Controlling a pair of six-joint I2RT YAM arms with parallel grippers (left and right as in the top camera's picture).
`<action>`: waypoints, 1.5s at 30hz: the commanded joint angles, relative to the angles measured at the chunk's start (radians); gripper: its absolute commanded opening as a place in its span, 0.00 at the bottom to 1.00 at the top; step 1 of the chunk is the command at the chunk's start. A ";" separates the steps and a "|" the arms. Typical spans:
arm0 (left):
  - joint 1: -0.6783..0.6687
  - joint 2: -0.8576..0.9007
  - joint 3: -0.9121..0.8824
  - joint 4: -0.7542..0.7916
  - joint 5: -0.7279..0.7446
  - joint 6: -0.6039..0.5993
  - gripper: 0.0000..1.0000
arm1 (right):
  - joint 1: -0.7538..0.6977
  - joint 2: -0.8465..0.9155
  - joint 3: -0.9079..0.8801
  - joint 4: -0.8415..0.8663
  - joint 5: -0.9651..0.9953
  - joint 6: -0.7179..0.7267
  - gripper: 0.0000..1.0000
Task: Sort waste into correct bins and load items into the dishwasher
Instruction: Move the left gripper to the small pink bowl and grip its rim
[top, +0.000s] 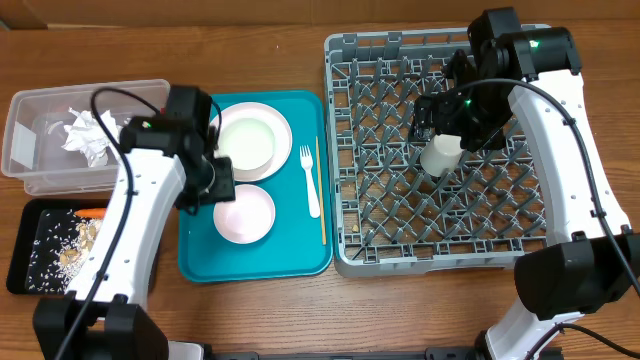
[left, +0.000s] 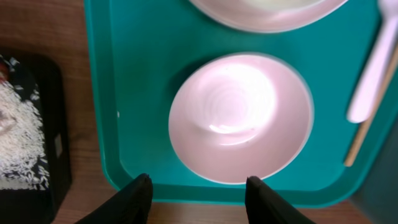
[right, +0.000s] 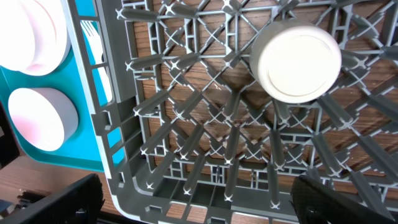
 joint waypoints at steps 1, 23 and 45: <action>0.010 0.008 -0.100 0.057 -0.024 -0.016 0.51 | -0.002 -0.010 0.000 0.001 -0.014 -0.002 1.00; 0.010 0.008 -0.438 0.505 -0.024 -0.050 0.35 | -0.002 -0.010 0.000 0.000 -0.006 -0.005 1.00; 0.014 0.005 -0.111 0.227 -0.034 -0.031 0.09 | -0.003 -0.010 0.000 -0.004 -0.003 -0.005 1.00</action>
